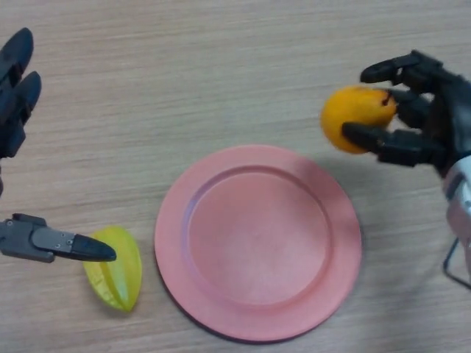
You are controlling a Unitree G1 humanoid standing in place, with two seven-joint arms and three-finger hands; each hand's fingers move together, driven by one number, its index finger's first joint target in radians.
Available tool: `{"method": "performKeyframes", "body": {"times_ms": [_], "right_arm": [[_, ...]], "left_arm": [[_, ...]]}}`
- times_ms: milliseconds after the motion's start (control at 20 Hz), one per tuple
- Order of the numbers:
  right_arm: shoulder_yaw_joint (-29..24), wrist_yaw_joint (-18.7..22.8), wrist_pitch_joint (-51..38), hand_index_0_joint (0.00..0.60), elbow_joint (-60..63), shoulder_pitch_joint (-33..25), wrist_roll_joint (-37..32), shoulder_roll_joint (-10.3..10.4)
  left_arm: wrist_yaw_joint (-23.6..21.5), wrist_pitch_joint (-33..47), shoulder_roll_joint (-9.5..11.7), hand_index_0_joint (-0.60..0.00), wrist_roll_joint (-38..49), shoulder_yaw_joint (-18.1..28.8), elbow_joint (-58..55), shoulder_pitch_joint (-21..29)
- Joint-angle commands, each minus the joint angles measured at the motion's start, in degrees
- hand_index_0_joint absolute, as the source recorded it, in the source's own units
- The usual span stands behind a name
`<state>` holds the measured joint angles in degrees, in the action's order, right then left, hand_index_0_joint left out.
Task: Pick up the yellow pear and place it on the plate
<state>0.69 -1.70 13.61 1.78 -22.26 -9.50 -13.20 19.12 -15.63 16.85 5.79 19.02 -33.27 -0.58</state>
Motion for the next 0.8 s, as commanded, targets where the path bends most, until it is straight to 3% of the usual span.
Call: {"method": "performKeyframes", "body": {"times_ms": [50,200,400,600,700,800], "right_arm": [[-0.05,0.30,-4.37,0.600,-7.33,-0.17,1.47,0.66],[7.69,3.21,-5.57,0.600,-10.79,5.11,4.55,2.15],[16.20,7.60,-8.27,0.600,-7.48,8.93,10.55,2.30],[20.19,8.92,-7.25,0.600,-4.08,9.68,15.53,2.31],[21.08,9.56,-4.79,0.600,-3.87,10.07,14.54,2.31],[21.53,6.69,-0.08,0.600,-6.87,11.33,14.75,2.31]], "left_arm": [[-0.17,8.03,2.81,0.000,0.23,2.68,-2.31,1.46],[0.89,6.53,2.95,0.000,1.43,2.58,-2.05,1.80],[0.97,7.40,2.96,0.000,1.76,2.20,-1.34,2.08],[0.72,7.79,3.05,0.000,1.99,2.02,-1.03,1.98],[0.88,8.57,2.82,0.000,1.75,2.00,-0.71,1.75],[1.13,8.98,2.71,0.000,1.51,2.12,-0.85,1.40]]}}
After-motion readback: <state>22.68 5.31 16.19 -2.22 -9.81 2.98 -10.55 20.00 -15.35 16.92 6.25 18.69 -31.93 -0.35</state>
